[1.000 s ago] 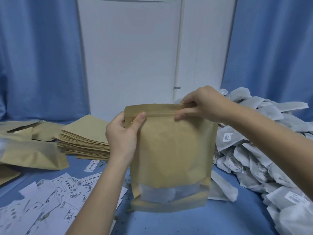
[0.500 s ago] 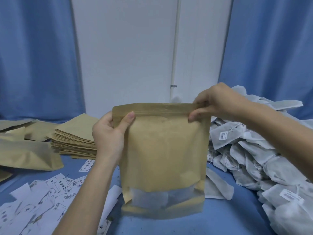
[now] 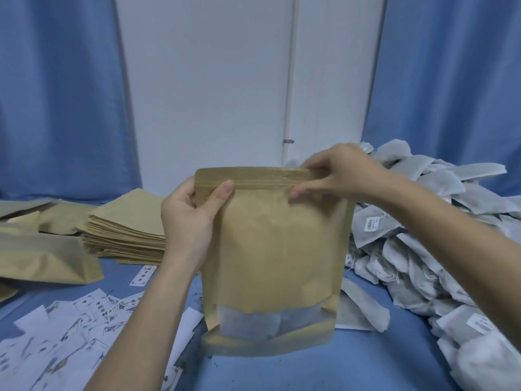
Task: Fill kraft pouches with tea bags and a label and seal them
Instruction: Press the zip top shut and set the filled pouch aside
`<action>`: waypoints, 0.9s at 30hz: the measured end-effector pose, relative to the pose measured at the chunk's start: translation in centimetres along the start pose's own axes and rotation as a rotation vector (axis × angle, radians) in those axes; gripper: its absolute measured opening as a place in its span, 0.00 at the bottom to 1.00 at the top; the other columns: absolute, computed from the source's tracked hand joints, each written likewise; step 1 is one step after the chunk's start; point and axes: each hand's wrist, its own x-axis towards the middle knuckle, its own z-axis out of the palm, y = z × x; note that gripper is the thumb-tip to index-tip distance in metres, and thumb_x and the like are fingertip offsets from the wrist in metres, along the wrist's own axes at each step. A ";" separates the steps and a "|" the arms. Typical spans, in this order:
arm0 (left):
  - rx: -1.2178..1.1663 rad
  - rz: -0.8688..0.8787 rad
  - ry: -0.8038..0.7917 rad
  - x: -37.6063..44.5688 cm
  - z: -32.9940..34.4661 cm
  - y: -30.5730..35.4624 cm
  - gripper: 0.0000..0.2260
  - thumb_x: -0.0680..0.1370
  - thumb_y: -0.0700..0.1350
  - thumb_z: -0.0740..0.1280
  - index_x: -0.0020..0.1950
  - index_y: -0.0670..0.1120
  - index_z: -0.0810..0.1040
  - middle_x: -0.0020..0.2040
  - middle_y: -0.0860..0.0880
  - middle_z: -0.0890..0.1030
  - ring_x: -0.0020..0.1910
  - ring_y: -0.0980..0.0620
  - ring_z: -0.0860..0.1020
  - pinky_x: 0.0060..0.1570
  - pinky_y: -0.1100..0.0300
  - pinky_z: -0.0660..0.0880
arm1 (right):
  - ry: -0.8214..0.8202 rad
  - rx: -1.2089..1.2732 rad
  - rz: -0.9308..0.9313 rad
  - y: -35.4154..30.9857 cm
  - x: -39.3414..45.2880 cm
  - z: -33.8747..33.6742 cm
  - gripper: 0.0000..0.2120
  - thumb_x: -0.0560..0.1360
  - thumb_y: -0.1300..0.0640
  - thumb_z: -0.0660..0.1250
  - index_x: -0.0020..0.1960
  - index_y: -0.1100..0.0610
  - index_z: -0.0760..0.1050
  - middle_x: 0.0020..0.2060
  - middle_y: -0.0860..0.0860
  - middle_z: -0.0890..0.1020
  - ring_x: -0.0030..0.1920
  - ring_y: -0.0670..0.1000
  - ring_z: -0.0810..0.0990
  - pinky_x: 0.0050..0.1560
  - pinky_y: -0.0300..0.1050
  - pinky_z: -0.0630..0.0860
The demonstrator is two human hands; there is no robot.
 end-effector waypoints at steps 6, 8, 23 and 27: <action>0.023 -0.011 0.034 -0.5 0.2 -0.2 0.03 0.69 0.47 0.74 0.38 0.51 0.81 0.35 0.57 0.83 0.35 0.60 0.78 0.36 0.67 0.75 | -0.057 -0.021 -0.026 -2.4 1.6 0.0 0.11 0.63 0.42 0.75 0.37 0.49 0.83 0.23 0.42 0.75 0.32 0.43 0.73 0.33 0.36 0.67; 0.040 0.008 0.000 -0.7 1.0 0.0 0.02 0.68 0.48 0.73 0.37 0.52 0.82 0.34 0.57 0.83 0.33 0.61 0.77 0.35 0.68 0.74 | -0.035 0.022 -0.078 -3.5 1.8 0.6 0.10 0.63 0.44 0.76 0.40 0.48 0.83 0.27 0.40 0.79 0.33 0.39 0.75 0.34 0.28 0.66; 0.009 -0.035 0.044 -0.6 -0.1 -0.8 0.02 0.69 0.47 0.73 0.38 0.51 0.81 0.34 0.57 0.83 0.33 0.62 0.78 0.34 0.70 0.73 | 0.439 -0.131 0.150 3.0 -2.1 1.8 0.31 0.63 0.26 0.50 0.25 0.55 0.60 0.20 0.48 0.63 0.25 0.47 0.64 0.30 0.45 0.57; -0.053 -0.212 -0.116 -1.7 -1.5 -2.4 0.11 0.63 0.53 0.75 0.44 0.54 0.82 0.41 0.52 0.84 0.38 0.57 0.80 0.36 0.66 0.76 | 0.352 0.509 0.329 4.5 -4.8 5.3 0.20 0.65 0.37 0.67 0.50 0.48 0.71 0.34 0.40 0.79 0.37 0.32 0.76 0.37 0.27 0.69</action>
